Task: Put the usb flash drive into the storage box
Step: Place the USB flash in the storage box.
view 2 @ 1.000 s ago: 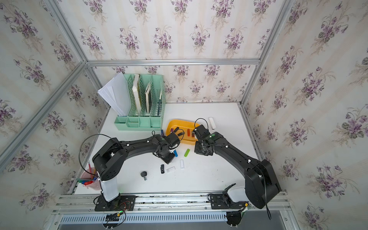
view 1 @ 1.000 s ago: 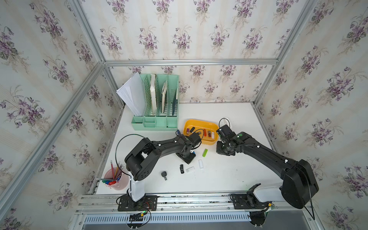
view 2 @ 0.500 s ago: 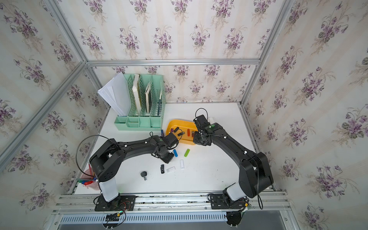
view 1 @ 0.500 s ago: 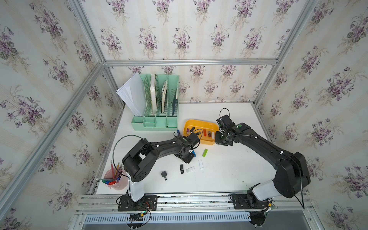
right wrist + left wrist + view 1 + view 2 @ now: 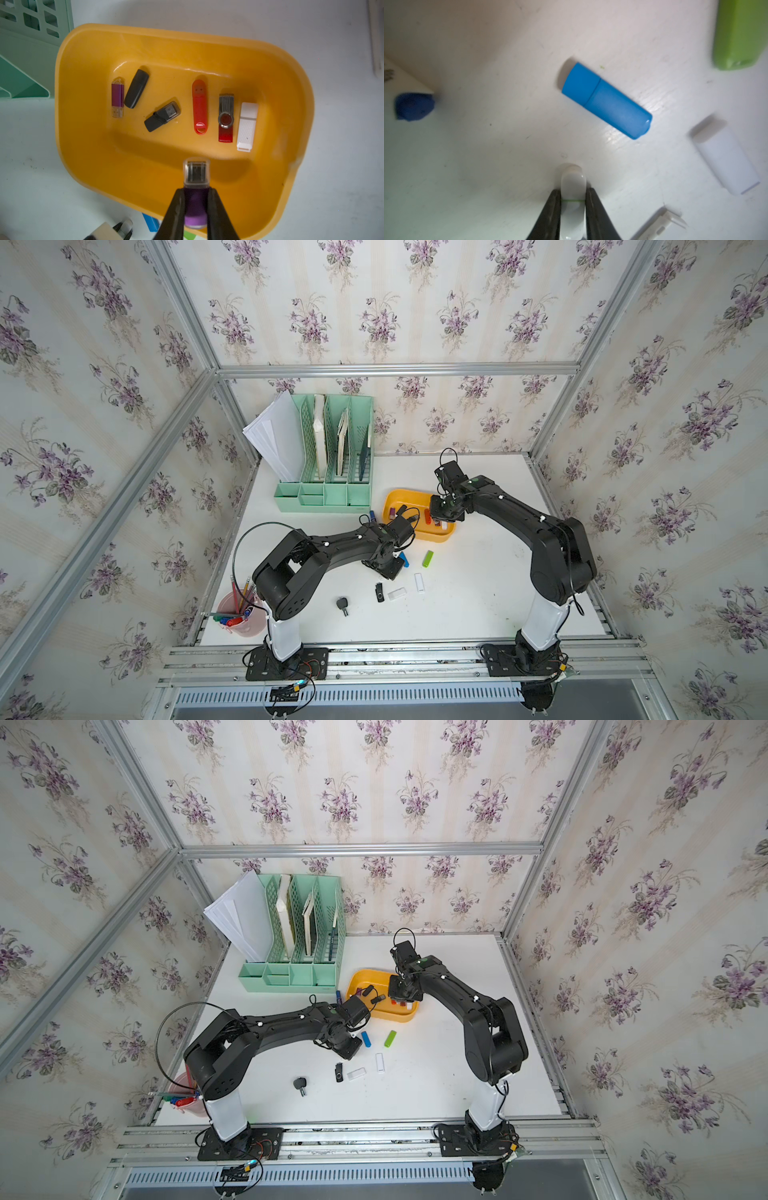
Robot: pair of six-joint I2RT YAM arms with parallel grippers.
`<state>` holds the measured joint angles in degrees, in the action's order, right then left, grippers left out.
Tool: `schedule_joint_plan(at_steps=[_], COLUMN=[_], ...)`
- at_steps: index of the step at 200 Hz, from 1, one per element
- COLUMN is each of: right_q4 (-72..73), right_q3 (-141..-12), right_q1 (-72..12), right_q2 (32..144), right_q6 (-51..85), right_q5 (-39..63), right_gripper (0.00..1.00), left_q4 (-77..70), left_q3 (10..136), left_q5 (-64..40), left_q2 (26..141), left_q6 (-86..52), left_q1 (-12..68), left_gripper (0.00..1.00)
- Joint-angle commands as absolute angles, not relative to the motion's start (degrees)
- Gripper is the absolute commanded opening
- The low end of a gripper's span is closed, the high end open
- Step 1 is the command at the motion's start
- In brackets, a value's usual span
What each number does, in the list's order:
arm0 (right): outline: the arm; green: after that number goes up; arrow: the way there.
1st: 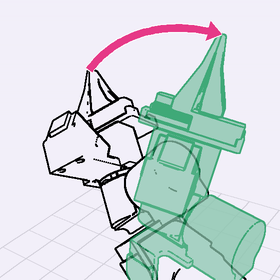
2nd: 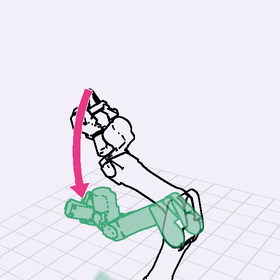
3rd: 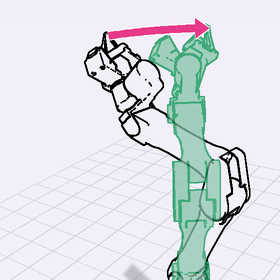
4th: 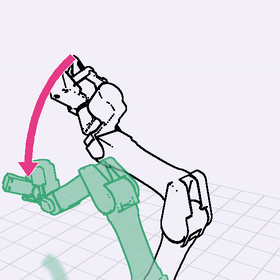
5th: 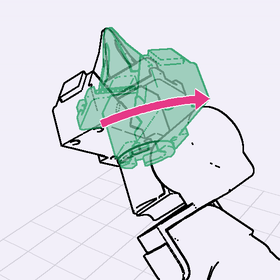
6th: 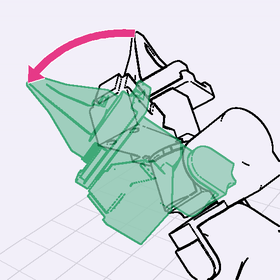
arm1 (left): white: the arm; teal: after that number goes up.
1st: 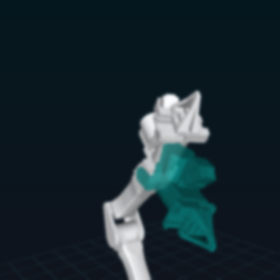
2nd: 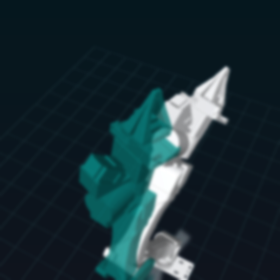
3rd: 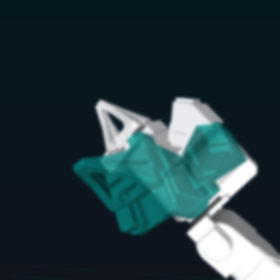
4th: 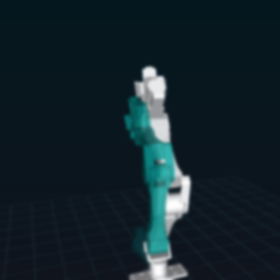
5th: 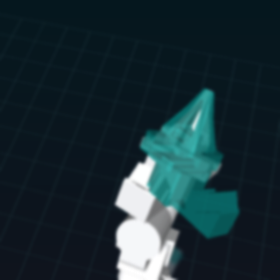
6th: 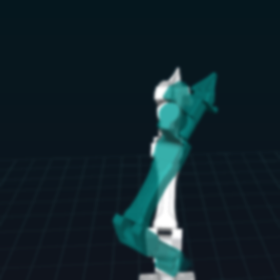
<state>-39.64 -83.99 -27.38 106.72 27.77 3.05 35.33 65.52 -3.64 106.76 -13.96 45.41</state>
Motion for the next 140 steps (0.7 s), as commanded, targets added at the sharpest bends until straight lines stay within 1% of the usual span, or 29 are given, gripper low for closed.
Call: schedule_joint_plan(at_steps=[1, 59, 140], right_q4=[-38.3, -37.4, -37.0], right_q3=[-87.0, -93.8, -96.2], right_q1=[-27.2, -26.6, -26.1], right_q2=[110.5, 119.6, 124.6], right_q6=[25.6, 23.4, 22.6], right_q5=[4.6, 8.5, 10.9], right_gripper=[0.08, 0.08, 0.07], left_q4=[38.5, 38.0, 37.4], left_q3=[64.6, 62.9, 61.1], left_q5=[-4.2, -4.0, -4.4], left_q2=[108.0, 107.9, 107.2], left_q6=[-14.7, -15.4, -15.6], left_q1=[45.3, 44.7, 43.3], left_gripper=[0.26, 0.26, 0.26])
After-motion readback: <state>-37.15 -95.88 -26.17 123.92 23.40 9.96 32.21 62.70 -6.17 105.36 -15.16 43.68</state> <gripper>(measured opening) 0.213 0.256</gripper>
